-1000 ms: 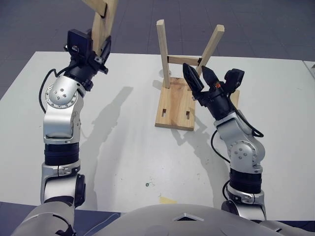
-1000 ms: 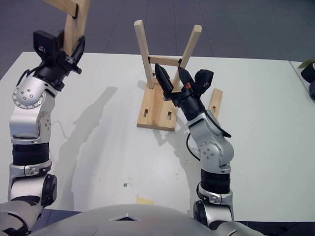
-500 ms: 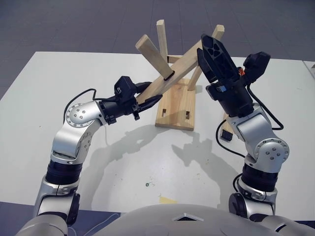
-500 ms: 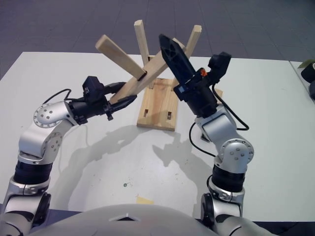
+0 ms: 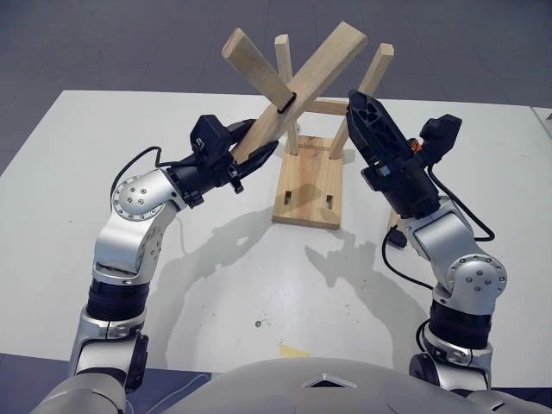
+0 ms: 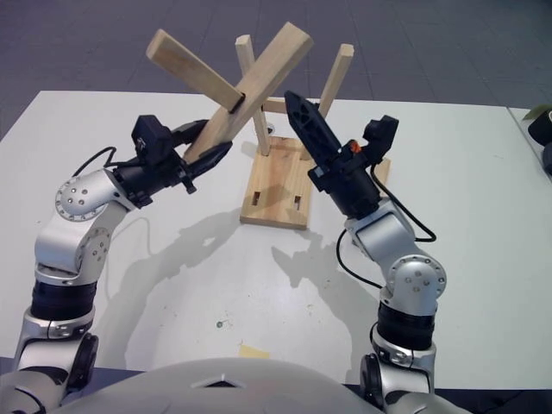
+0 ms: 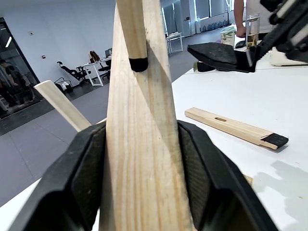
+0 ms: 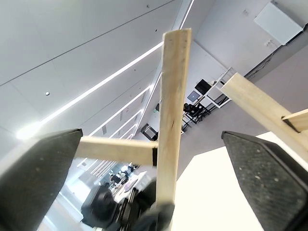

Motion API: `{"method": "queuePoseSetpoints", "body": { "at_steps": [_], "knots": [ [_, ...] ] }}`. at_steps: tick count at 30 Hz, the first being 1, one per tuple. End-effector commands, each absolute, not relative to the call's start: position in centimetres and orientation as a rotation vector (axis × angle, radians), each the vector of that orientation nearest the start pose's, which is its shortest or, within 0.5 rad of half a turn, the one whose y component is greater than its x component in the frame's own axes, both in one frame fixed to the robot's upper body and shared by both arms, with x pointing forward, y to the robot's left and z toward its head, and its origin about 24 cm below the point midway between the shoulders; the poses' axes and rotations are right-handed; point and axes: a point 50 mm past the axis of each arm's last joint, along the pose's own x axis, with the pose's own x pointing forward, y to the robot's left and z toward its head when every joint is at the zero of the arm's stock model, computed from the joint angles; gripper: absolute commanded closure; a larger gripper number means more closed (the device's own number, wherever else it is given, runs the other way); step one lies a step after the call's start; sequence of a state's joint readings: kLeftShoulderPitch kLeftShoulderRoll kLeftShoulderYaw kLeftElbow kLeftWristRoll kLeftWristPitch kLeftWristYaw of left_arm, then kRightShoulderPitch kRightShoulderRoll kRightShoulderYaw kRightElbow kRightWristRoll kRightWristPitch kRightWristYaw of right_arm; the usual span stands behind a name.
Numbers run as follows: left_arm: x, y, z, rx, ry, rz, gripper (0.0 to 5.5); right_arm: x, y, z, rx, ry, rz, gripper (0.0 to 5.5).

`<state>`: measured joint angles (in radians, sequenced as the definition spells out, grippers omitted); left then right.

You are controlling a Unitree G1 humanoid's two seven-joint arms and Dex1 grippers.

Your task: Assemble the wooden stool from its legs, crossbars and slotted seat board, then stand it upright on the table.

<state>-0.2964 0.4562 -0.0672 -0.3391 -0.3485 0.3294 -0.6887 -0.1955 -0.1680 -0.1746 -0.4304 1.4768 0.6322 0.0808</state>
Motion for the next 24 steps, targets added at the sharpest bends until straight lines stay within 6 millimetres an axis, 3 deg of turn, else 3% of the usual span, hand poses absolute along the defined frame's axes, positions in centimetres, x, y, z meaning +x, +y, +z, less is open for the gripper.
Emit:
{"method": "queuePoseSetpoints", "body": {
  "at_steps": [1,3,9,24],
  "knots": [
    [25.9,13.5,16.1,0.249,-0.170,-0.972,3.43,25.2,-13.5,17.8,1.060,-0.092,0.785,0.10],
    [25.7,13.3,15.9,0.261,-0.165,-0.984,3.43,25.4,-13.4,17.9,1.075,-0.093,0.779,0.10],
    [25.6,12.9,15.4,0.342,-0.167,-0.993,3.43,25.9,-13.0,18.0,1.181,-0.088,0.736,0.82],
    [25.5,12.5,15.4,0.393,-0.191,-1.011,3.43,26.0,-13.0,17.1,1.210,-0.051,0.651,3.38]
  ]
}}
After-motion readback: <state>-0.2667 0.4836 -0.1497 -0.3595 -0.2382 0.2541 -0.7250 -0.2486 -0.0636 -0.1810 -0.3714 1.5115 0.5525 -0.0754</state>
